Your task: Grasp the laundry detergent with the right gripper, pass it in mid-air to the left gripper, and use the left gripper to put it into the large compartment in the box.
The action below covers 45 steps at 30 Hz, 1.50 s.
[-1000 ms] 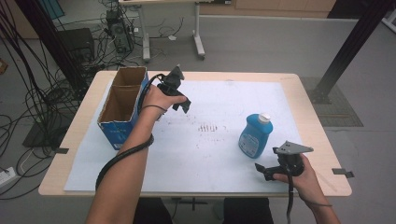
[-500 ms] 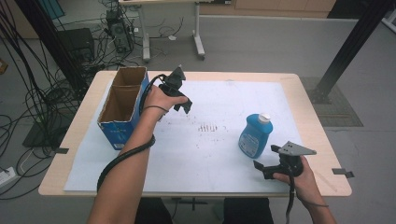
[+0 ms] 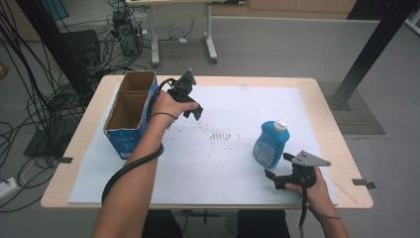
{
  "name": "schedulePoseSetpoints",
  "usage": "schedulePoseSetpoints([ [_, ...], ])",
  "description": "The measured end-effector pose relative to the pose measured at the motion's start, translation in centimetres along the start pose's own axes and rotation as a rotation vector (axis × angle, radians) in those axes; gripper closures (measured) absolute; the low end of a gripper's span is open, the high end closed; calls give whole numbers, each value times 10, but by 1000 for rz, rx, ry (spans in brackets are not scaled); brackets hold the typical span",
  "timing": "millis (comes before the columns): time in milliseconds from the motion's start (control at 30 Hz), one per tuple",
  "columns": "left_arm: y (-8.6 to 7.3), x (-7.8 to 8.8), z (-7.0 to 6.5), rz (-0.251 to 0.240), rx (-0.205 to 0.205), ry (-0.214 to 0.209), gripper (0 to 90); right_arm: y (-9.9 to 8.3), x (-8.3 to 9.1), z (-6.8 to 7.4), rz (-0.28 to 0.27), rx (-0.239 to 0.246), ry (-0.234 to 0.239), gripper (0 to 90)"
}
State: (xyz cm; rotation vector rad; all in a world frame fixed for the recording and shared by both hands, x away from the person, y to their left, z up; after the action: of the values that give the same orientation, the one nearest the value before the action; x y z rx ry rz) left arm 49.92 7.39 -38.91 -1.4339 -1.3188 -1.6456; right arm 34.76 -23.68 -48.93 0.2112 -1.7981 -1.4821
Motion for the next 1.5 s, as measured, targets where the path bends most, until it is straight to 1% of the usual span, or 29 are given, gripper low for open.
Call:
schedulePoseSetpoints([
  [133, 0, -1, 1, 1, 14, -3, 110, 1, -1, -1, -12, -2, -6, 36],
  [400, -2, -3, 1, 3, 6, -1, 110, 2, -5, -3, -30, -9, -16, 35],
  [733, -3, -4, 4, 9, 10, 4, 110, 6, -11, -7, -63, -12, -31, 36],
  [1167, -4, -4, 6, 13, 10, 7, 110, 11, -20, -8, -79, 3, -36, 35],
  [1233, -4, -5, 6, 11, 14, 6, 110, 11, -22, -8, -81, 3, -37, 34],
  [1500, -3, -6, 4, 13, 9, 4, 110, 11, -27, -10, -81, -1, -44, 35],
])
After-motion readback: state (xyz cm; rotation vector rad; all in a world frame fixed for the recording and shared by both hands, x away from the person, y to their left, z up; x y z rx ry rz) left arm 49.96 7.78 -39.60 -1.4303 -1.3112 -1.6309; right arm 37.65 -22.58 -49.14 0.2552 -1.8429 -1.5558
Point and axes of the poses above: each handheld gripper's, and its own axes: x roughly backward along the jaws, y roughly out of its top, z roughly to its left, the point moved 8 cm from there along -x, roughly forward along the jaws, and after that the axes turned 4 degrees about x, right-handed, at the moved point
